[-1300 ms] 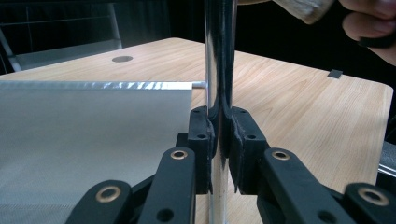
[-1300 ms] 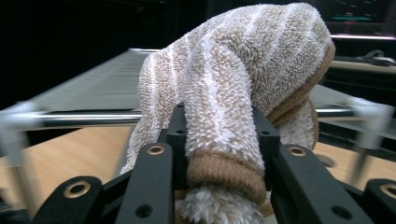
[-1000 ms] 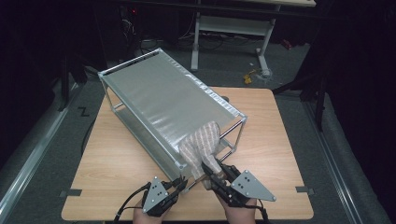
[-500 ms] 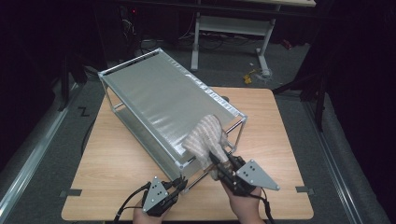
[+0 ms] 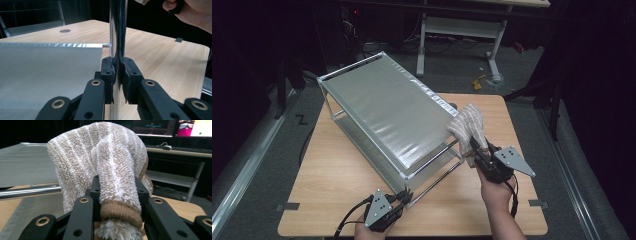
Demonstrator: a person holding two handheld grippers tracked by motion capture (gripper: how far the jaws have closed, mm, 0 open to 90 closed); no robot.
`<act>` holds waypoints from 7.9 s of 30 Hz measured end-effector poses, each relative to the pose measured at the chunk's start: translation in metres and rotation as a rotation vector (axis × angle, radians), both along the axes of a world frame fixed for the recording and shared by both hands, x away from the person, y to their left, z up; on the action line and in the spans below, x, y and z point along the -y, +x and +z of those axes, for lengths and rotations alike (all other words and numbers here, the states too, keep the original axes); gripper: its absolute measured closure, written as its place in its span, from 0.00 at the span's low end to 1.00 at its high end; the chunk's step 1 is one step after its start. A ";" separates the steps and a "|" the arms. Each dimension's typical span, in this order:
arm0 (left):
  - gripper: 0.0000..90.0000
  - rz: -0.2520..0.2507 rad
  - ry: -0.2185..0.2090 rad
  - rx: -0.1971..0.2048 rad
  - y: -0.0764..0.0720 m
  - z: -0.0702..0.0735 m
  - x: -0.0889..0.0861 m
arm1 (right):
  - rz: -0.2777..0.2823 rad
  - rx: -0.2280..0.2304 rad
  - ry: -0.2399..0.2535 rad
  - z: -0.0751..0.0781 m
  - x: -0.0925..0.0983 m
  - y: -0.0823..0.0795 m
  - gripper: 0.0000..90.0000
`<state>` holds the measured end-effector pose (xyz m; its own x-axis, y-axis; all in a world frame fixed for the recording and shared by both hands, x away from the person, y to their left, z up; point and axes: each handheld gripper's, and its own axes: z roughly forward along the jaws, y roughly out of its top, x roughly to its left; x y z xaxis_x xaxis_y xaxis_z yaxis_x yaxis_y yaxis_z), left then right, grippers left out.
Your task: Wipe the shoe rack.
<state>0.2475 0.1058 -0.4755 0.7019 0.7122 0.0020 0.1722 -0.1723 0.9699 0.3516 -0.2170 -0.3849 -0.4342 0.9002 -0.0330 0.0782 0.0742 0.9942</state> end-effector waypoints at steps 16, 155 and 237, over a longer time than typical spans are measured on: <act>0.89 0.002 -0.001 -0.001 0.000 0.000 0.000 | 0.228 0.001 0.021 -0.006 -0.046 -0.053 0.77; 0.87 0.046 0.009 0.009 -0.011 0.001 -0.021 | -0.122 -0.384 -0.167 -0.105 0.034 -0.007 0.78; 0.62 0.186 -0.002 0.034 -0.020 0.005 -0.046 | -0.170 -0.254 -0.105 -0.082 0.055 -0.010 0.40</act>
<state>0.2278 0.1521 -0.4709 0.5578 0.8297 0.0219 0.1677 -0.1384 0.9761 0.3413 -0.2719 -0.4670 -0.2842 0.9580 -0.0393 0.3425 0.1397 0.9291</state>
